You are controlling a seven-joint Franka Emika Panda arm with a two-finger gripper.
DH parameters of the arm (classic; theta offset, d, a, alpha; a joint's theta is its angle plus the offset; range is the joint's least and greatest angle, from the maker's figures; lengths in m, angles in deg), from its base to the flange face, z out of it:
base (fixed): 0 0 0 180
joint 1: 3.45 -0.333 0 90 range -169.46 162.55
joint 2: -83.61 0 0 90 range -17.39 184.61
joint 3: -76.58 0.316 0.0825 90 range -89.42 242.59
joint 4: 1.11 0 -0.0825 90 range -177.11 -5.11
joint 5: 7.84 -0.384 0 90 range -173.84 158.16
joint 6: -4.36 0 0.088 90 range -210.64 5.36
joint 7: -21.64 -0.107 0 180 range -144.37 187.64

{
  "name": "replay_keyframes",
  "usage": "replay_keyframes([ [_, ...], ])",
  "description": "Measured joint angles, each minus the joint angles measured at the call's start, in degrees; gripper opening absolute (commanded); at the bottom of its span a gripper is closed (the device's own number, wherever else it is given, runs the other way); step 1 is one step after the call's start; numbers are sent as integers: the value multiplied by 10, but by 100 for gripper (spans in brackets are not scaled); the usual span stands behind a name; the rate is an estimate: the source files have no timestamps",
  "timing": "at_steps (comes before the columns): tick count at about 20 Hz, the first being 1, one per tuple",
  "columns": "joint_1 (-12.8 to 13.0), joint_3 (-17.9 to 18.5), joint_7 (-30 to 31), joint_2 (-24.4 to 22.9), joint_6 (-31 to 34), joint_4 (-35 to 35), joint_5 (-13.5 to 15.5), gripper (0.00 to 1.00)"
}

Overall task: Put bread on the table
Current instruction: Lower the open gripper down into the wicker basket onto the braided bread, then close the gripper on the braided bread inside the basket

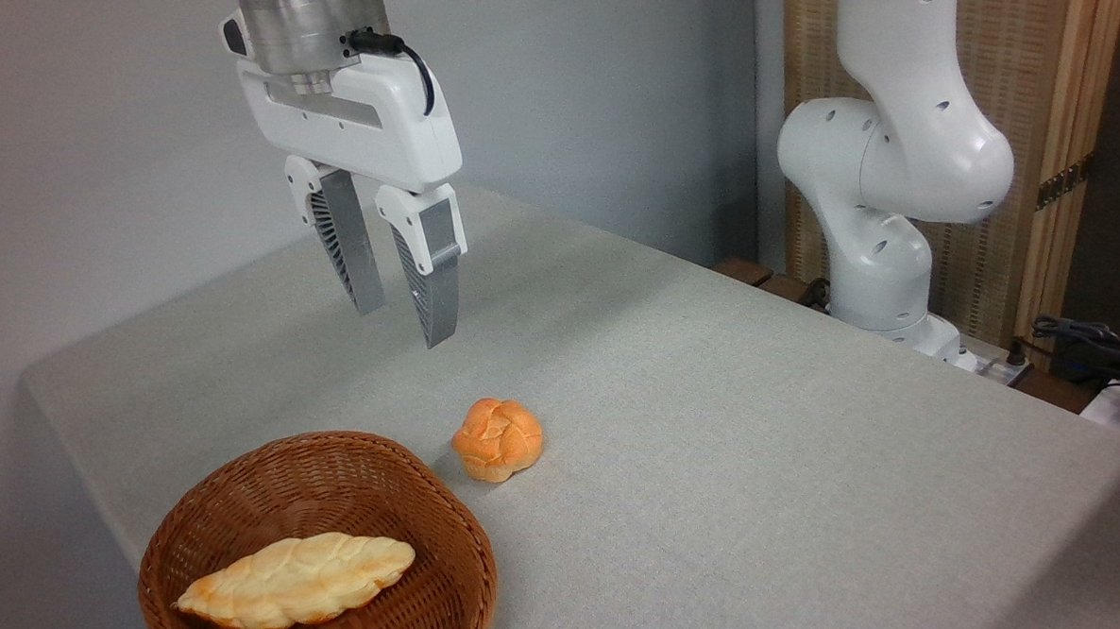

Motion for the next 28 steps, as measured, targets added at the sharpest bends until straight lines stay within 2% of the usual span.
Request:
replay_keyframes([
  [11, 0, 2, 1, 2, -29, -8, 0, 100],
  [15, 0, 3, 30, 11, -107, -31, 31, 100],
  [19, 0, 2, 55, 53, -253, -62, 34, 100],
  [20, 0, 2, 51, 69, -283, -67, 25, 100],
  [22, 0, -1, 34, 107, -334, -72, -17, 100],
  [24, 1, -3, 12, 135, -356, -72, -54, 100],
  [28, 3, -16, -21, 164, -360, -72, -85, 100],
])
